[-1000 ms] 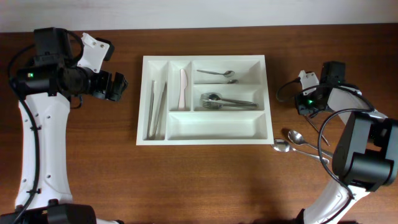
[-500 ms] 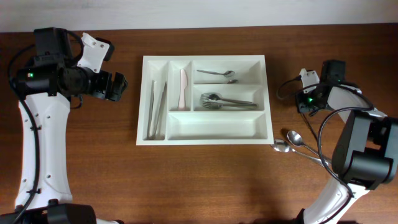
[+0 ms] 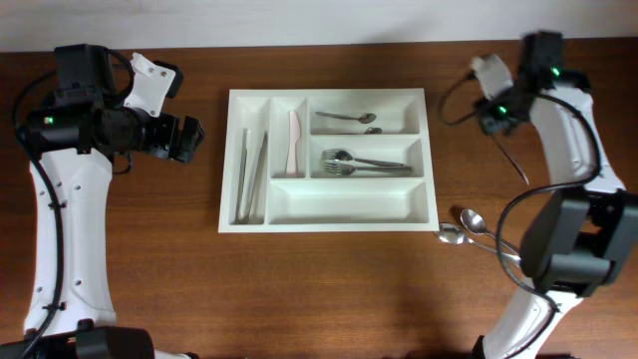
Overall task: Pack container
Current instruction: 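Carry the grasped silver knife into the tray's middle compartment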
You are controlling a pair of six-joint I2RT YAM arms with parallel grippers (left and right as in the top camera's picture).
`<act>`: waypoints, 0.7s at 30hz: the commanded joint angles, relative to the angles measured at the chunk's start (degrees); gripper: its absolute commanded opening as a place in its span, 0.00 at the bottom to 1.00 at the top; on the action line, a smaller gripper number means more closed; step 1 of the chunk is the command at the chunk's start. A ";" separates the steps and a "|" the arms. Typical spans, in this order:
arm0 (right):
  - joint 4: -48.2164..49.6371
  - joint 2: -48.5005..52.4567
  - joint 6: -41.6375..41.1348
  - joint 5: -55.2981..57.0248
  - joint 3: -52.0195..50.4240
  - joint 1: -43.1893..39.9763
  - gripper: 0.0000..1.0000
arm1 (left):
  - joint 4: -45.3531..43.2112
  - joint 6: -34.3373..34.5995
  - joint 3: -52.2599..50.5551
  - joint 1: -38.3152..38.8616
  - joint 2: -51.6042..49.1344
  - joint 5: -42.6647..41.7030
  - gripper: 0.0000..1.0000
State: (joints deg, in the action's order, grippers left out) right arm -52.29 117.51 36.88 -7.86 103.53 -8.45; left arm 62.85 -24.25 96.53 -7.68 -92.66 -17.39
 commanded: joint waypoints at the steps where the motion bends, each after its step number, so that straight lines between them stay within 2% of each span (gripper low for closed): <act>1: -3.61 0.15 12.44 -0.72 4.74 8.74 0.04 | 0.00 -0.72 0.22 0.00 1.40 -0.63 0.99; 6: -4.57 0.31 27.08 -5.07 4.57 19.50 0.04 | 0.00 -0.72 0.22 0.00 1.40 -0.63 0.99; 10: -4.46 0.37 33.62 -9.27 4.48 24.33 0.04 | 0.00 -0.72 0.22 0.00 1.40 -0.63 0.99; 21: -3.91 3.78 32.89 -12.57 4.42 28.44 0.04 | 0.00 -0.72 0.22 0.00 1.40 -0.63 0.99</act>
State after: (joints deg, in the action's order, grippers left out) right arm -56.16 120.05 69.43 -16.82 107.63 19.18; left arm 62.87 -24.27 96.53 -7.68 -92.66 -17.39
